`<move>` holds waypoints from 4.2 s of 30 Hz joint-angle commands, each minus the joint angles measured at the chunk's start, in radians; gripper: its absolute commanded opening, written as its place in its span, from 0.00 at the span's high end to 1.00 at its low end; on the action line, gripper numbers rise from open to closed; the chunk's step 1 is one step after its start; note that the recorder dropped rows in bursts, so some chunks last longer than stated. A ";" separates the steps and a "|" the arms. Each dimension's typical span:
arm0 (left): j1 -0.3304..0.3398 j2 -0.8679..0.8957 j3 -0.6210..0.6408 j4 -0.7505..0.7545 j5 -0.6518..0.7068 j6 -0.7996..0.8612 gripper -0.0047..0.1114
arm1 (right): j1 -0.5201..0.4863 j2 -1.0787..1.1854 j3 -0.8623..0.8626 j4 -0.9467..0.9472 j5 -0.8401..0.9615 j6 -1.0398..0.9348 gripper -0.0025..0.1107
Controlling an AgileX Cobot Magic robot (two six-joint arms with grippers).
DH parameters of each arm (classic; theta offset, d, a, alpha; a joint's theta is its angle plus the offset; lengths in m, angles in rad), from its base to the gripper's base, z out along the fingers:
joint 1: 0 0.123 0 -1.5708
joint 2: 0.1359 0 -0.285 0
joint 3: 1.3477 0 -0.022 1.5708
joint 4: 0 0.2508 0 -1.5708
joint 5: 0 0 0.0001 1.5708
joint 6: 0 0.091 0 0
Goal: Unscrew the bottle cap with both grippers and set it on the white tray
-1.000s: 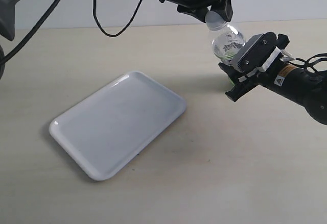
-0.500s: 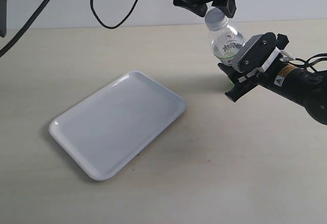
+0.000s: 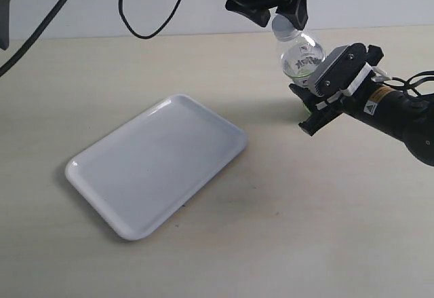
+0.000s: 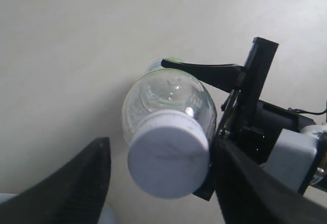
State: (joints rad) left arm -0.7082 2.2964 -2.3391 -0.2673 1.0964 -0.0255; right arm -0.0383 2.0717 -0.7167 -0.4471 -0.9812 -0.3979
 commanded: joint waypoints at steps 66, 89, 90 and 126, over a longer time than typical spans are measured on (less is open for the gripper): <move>0.014 -0.011 -0.024 -0.103 -0.098 -0.034 0.18 | -0.005 0.000 0.002 0.002 0.046 0.006 0.98; 0.012 0.000 -0.024 -0.084 0.087 1.014 0.18 | -0.005 0.000 0.002 0.002 0.058 0.027 0.98; 0.012 0.000 -0.024 -0.087 0.086 1.035 0.18 | -0.005 0.000 0.002 0.002 0.058 0.027 0.98; 0.012 0.028 -0.024 -0.105 -0.003 1.147 0.42 | -0.005 0.000 0.002 0.002 0.053 0.025 0.98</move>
State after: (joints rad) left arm -0.6949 2.3314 -2.3573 -0.3593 1.1034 1.1169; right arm -0.0383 2.0717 -0.7167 -0.4317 -0.9814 -0.3808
